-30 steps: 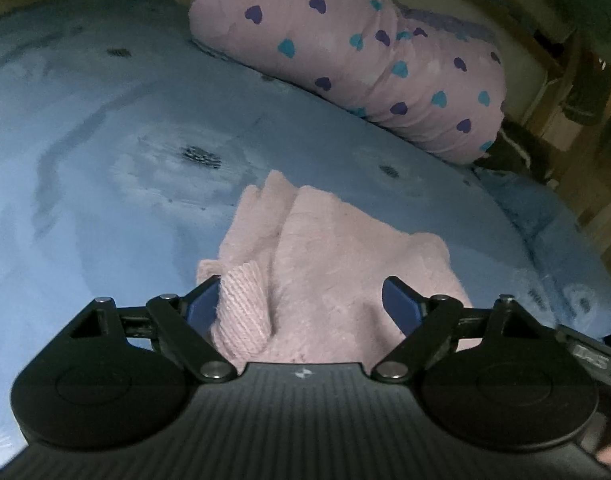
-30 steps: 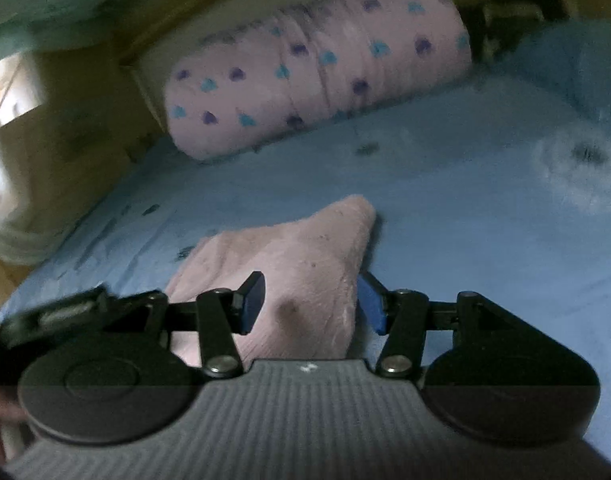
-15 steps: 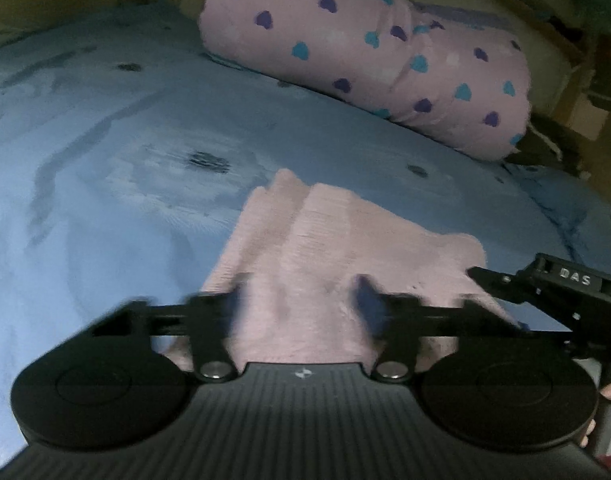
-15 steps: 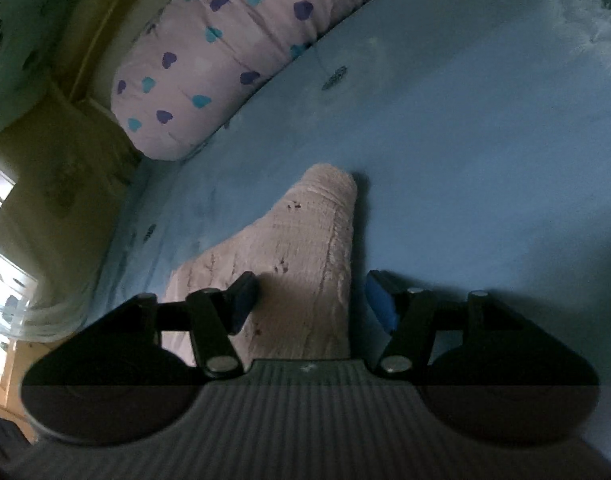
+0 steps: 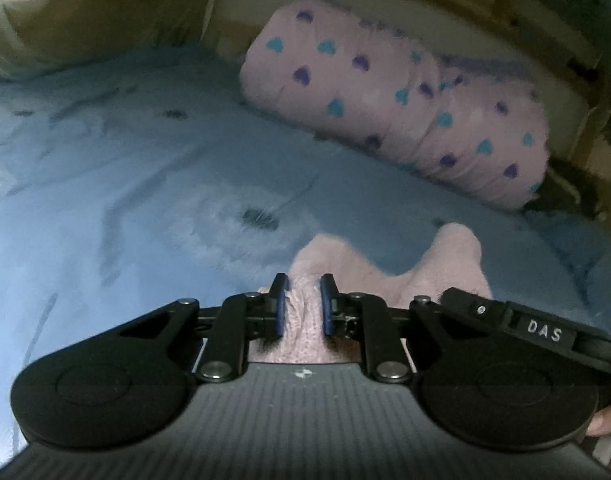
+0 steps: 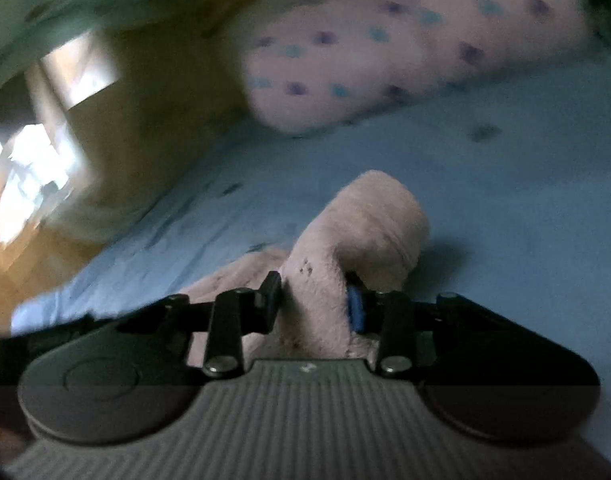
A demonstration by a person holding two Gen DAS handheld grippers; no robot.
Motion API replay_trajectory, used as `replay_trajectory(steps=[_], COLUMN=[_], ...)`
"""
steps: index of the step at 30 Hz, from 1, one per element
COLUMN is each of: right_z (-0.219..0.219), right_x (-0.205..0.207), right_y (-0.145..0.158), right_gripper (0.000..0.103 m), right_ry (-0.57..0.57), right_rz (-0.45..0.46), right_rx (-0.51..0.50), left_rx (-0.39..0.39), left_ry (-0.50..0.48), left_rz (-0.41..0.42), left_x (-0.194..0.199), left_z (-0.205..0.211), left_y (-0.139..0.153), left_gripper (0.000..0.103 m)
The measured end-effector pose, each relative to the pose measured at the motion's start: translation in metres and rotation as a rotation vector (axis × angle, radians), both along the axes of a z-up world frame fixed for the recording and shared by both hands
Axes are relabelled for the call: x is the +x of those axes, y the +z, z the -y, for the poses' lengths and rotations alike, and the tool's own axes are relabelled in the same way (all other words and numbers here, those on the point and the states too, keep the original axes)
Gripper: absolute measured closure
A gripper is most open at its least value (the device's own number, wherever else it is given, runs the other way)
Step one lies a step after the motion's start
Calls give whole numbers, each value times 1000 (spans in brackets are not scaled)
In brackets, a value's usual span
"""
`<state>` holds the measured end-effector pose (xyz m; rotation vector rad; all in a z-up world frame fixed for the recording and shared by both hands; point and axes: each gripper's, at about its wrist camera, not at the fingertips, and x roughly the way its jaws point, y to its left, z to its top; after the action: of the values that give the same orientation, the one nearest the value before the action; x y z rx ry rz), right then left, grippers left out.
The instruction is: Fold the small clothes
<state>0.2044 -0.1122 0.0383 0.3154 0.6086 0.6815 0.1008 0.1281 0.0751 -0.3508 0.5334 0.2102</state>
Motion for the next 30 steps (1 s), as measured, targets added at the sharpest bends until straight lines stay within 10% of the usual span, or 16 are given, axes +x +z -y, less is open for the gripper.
replay_trajectory(steps=[6, 9, 12, 19, 21, 23, 30], right_z=[-20, -3, 8, 16, 16, 17, 20], right_x=[8, 2, -13, -71, -74, -78, -79], right_y=[-15, -16, -9, 0, -4, -9, -13], right_gripper=[63, 58, 57, 57, 56, 56, 54], right_ry=[-172, -200, -228, -242, -247, -251, -276], right_rz=[-56, -90, -95, 5, 10, 9, -4], right_rx=[-259, -200, -159, -164, -148, -127, -84], left_rx=[-81, -82, -63, -50, -51, -80, -63], left_ry=[-26, -51, -78, -81, -92, -95, -2], left_rz=[-57, -10, 4, -79, -82, -69, 26], left_x=[14, 19, 35, 69, 70, 69, 48], left_z=[-8, -8, -5, -2, -5, -9, -11], left_y=[-12, -7, -9, -30, -36, -39, -24], left_gripper=[81, 75, 48, 46, 48, 78, 88])
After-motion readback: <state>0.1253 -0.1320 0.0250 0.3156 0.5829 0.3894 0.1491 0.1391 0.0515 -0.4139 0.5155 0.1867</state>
